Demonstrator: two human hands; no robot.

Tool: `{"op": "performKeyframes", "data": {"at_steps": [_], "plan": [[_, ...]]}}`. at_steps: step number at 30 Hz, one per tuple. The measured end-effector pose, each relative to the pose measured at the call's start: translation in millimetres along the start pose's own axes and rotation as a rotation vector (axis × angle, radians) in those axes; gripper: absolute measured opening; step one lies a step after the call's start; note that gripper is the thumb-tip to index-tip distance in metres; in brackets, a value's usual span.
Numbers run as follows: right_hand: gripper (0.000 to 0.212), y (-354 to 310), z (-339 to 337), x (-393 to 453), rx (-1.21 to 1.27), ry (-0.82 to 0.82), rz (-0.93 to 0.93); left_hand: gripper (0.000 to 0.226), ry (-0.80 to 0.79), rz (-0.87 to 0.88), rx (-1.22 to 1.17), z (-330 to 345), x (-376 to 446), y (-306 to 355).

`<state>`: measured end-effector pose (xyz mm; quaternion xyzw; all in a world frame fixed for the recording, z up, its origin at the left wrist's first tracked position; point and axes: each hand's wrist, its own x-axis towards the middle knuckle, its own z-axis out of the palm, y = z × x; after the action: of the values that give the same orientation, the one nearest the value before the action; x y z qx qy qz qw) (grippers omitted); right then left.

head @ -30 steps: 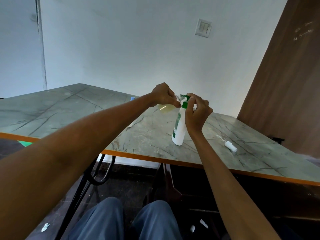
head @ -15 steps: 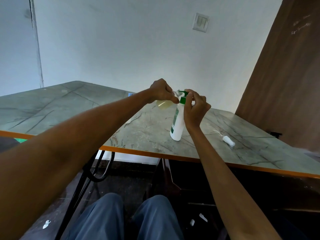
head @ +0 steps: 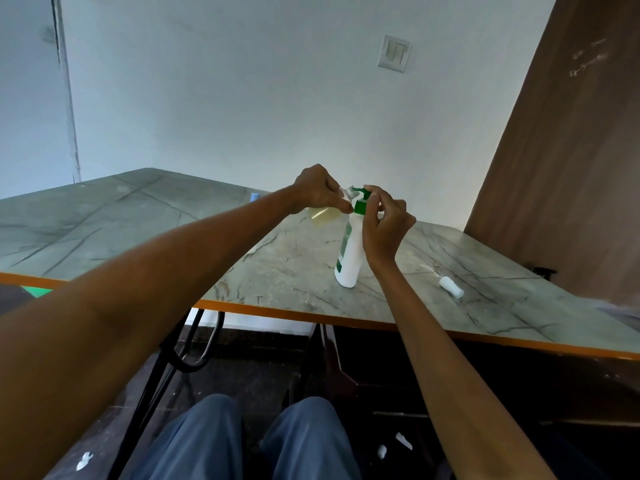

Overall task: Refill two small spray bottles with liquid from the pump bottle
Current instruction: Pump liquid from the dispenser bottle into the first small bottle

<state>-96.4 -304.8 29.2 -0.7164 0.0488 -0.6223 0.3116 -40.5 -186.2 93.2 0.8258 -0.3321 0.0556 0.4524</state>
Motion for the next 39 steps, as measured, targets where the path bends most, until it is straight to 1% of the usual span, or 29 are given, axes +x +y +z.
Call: {"op": "performKeyframes", "data": {"at_steps": [3, 7, 11, 14, 17, 20, 25, 29, 31, 33, 35, 37, 39], "plan": [[0.045, -2, -2, 5, 0.028, -0.046, 0.018, 0.037, 0.027, 0.001, -0.014, 0, -1, -1], [0.037, -1, -4, 10, 0.077, -0.095, 0.047, 0.032, 0.056, 0.039, -0.048, 8, -5, -5], [0.042, -4, -5, 12, 0.094, -0.091, 0.069, 0.027, 0.069, 0.097, -0.167, 21, -11, -15], [0.037, -6, -6, 12, 0.090, -0.113, 0.080, 0.022, 0.046, 0.106, -0.252, 24, -15, -18], [0.034, -8, -7, 13, 0.085, -0.123, 0.067, 0.031, 0.026, 0.106, -0.294, 22, -15, -20], [0.038, -5, -5, 17, 0.083, -0.135, 0.047, 0.037, -0.018, 0.083, -0.332, 15, -14, -21], [0.044, 2, -5, 21, 0.098, -0.175, 0.064, 0.039, -0.032, 0.096, -0.242, 9, -13, -15], [0.032, -2, -6, 36, 0.117, -0.205, 0.080, 0.033, 0.018, 0.133, -0.182, 3, -9, -17], [0.033, -8, -7, 45, 0.113, -0.237, 0.101, 0.033, 0.035, 0.135, -0.174, -1, -7, -17], [0.034, -13, -5, 56, 0.113, -0.284, 0.164, 0.038, 0.050, 0.112, -0.178, -3, -4, -15], [0.033, -19, 1, 67, 0.099, -0.354, 0.280, 0.039, 0.051, 0.094, -0.180, -5, -4, -10], [0.031, -25, 8, 78, 0.079, -0.492, 0.473, 0.040, 0.045, 0.093, -0.158, -6, -3, -7], [0.024, -31, 11, 87, 0.045, -0.678, 0.644, 0.038, 0.052, 0.092, -0.132, -8, -3, -6]]}}
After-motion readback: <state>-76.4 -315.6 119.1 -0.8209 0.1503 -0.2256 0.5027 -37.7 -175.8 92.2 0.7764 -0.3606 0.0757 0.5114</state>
